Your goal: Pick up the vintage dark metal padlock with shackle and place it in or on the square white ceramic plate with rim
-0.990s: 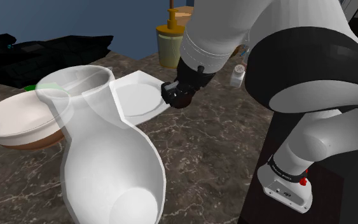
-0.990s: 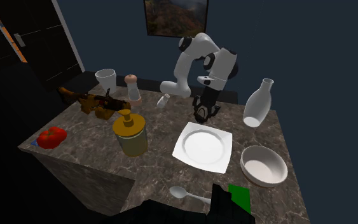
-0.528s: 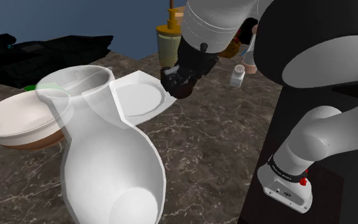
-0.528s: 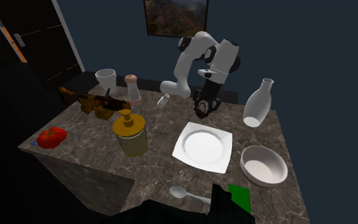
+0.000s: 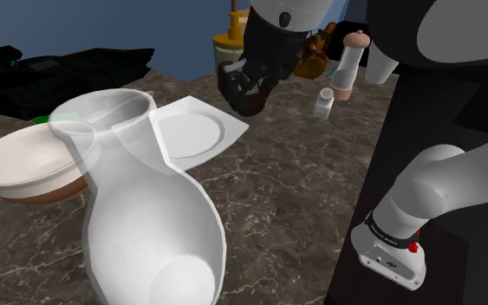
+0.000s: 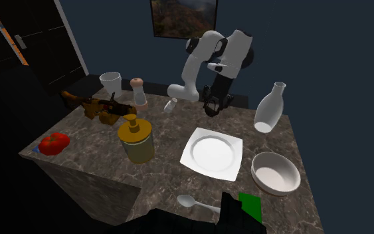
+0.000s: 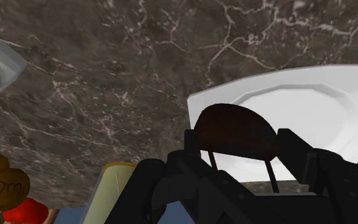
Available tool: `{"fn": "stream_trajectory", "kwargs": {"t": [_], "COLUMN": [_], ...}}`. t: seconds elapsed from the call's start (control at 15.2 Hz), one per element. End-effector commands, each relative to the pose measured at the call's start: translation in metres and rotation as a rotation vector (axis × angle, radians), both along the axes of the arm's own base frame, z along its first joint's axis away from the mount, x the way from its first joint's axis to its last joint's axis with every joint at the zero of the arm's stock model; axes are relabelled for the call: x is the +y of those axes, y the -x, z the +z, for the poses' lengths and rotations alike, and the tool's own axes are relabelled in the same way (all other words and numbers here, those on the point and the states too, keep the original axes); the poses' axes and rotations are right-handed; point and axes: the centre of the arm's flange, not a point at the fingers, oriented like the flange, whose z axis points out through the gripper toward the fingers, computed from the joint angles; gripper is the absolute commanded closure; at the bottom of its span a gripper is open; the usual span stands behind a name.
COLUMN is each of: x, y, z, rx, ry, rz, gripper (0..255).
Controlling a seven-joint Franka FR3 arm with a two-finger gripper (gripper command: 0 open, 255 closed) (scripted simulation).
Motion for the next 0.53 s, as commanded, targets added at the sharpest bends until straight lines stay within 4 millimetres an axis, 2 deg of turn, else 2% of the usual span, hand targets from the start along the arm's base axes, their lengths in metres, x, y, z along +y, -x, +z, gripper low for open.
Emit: {"fn": "stream_trajectory", "kwargs": {"t": [0.0, 0.46], "x": [0.000, 0.038], "y": [0.000, -0.084], "z": [0.007, 0.002], "rx": [0.000, 0.000], "ry": [0.000, 0.000], "rz": [0.000, 0.000], "gripper": [255, 255]}}
